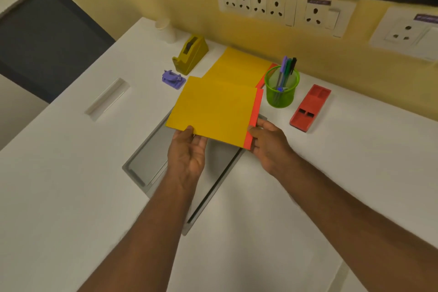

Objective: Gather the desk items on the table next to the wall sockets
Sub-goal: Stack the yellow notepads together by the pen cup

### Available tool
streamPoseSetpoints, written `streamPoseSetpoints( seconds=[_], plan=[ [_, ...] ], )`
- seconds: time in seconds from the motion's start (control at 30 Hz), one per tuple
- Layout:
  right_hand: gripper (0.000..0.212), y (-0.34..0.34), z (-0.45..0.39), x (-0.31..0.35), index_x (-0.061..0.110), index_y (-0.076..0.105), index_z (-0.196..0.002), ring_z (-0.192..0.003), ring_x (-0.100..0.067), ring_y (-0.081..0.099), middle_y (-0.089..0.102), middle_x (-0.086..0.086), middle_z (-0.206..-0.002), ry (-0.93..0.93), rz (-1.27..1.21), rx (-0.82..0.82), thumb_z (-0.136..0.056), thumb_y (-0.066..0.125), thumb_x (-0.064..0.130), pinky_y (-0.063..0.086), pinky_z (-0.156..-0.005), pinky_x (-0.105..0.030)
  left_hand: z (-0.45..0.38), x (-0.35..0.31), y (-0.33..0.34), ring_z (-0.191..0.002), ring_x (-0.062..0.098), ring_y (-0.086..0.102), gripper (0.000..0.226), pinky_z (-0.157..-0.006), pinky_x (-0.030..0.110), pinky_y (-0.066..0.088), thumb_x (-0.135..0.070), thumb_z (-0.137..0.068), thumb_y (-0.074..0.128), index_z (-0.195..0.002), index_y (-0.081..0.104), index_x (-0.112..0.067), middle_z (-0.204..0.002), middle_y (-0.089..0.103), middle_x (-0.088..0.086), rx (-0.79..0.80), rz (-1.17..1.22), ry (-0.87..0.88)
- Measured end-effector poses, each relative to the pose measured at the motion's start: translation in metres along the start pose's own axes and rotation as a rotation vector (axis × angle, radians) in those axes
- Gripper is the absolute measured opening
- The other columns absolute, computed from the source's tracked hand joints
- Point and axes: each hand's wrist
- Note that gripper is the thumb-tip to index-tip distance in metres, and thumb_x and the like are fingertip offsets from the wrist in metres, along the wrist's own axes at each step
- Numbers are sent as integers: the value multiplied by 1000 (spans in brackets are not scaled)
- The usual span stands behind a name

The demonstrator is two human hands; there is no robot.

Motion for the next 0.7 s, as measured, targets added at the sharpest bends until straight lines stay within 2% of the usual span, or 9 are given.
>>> streamPoseSetpoints(
  seconds=[0.1, 0.2, 0.27, 0.3, 0.37, 0.43, 0.5, 0.6, 0.7],
  plan=[
    [40, 7, -27, 4, 8, 57, -138, -116, -31, 66, 67, -13, -129, 1, 13, -42, -100, 53, -1, 57, -88, -39, -35, 3, 9, -100, 28, 66, 27, -112, 47, 42, 4, -103, 41, -120, 59, -7, -113, 66, 16, 21, 7, 27],
    [41, 17, -50, 9, 6, 60, -135, -107, -29, 68, 68, -15, -127, -18, 48, -66, -96, 55, -7, 59, -80, -34, -60, 5, 15, -103, 25, 67, 45, -97, 40, 55, 6, -102, 39, -141, 50, -14, -120, 67, 12, 95, -113, 54],
    [44, 21, -64, 10, 6, 60, -134, -101, -26, 67, 68, -15, -126, -35, 82, -70, -94, 55, -11, 59, -81, -33, -76, 6, 16, -95, 22, 73, 49, -81, 38, 61, 6, -100, 43, -139, 54, -22, -106, 75, 6, 91, -186, 39],
    [46, 22, -71, 10, 6, 59, -135, -100, -26, 67, 68, -14, -126, -42, 94, -69, -93, 55, -13, 58, -83, -34, -84, 6, 15, -92, 21, 75, 48, -78, 36, 61, 4, -100, 45, -137, 55, -25, -101, 77, 3, 78, -221, 31],
    [49, 23, -83, 9, 7, 59, -135, -100, -25, 67, 69, -13, -124, -51, 102, -63, -92, 54, -15, 58, -85, -34, -99, 6, 16, -93, 19, 74, 47, -83, 36, 61, 0, -101, 44, -140, 54, -24, -105, 76, 2, 42, -285, 21],
    [50, 24, -91, 5, 10, 61, -132, -95, -21, 69, 72, -8, -116, -71, 132, -65, -91, 54, -16, 59, -76, -26, -114, 6, 19, -96, 19, 72, 45, -86, 34, 60, -3, -102, 45, -143, 52, -22, -115, 73, 2, -18, -351, 15],
    [47, 26, -98, 1, 15, 64, -124, -92, -18, 70, 74, -4, -109, -136, 221, -95, -90, 53, -15, 58, -70, -23, -126, 7, 26, -94, 19, 72, 39, -77, 31, 60, -6, -102, 50, -138, 56, -19, -115, 72, 2, -93, -422, 18],
    [39, 29, -110, -5, 21, 65, -106, -104, -29, 70, 76, -4, -106, -245, 331, -177, -88, 56, -12, 57, -95, -45, -142, 10, 42, -89, 20, 72, 31, -70, 30, 61, -8, -99, 57, -130, 62, -14, -117, 71, 7, -170, -476, 32],
    [39, 31, -119, -7, 19, 65, -113, -102, -29, 70, 76, -4, -106, -320, 379, -233, -88, 57, -10, 52, -102, -53, -153, 14, 56, -94, 24, 72, 33, -79, 33, 62, -2, -97, 59, -130, 61, -8, -119, 70, 13, -163, -446, 45]
  ],
)
Point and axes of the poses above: each hand's wrist, its own z-axis away from the middle knuckle, its own y-axis out of the palm, x = y × z
